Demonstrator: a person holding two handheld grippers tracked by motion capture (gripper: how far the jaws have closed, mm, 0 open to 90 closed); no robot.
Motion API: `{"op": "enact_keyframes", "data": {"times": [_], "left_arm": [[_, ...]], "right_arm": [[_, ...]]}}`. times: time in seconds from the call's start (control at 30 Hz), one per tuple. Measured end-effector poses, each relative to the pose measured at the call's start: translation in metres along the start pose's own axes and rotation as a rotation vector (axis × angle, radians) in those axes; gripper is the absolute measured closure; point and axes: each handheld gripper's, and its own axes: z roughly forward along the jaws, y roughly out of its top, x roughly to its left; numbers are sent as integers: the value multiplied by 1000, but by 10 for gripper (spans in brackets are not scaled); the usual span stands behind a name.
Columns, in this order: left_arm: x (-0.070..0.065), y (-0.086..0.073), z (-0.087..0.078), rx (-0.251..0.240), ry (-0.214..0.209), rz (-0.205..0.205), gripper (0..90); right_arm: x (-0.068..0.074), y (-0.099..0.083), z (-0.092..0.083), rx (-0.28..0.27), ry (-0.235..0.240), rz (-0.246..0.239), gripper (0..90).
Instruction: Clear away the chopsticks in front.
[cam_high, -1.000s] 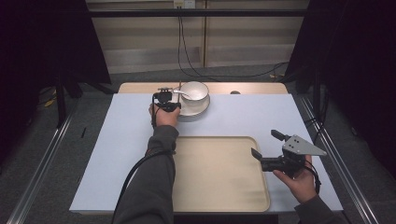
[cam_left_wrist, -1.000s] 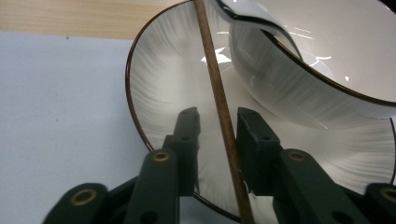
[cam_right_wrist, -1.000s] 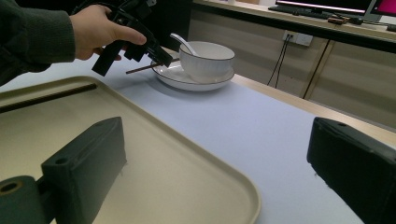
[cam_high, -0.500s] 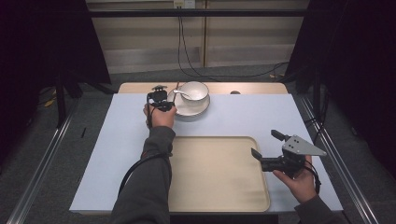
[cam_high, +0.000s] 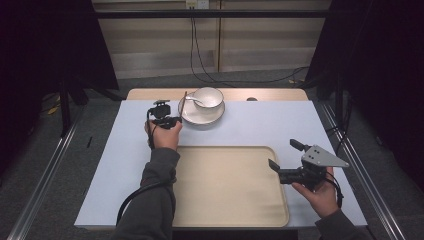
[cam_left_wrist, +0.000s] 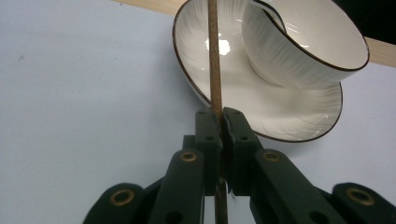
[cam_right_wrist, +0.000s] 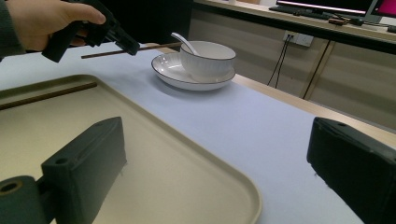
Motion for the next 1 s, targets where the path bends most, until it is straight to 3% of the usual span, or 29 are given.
{"op": "enact_keyframes", "data": {"times": [0.43, 0.77, 0.87, 1.0], "left_arm": [[0, -20, -38, -41, -35, -27, 855], [6, -50, -69, -78, -32, -18, 855], [8, -60, -80, -94, -60, -43, 855], [6, -75, -93, -107, -66, -58, 854]], "right_arm": [[0, 0, 0, 4, 5, -8, 38], [1, 0, 0, 1, 4, -2, 38], [2, 0, 1, 0, 6, -6, 38], [2, 0, 1, 3, 3, -2, 39]]}}
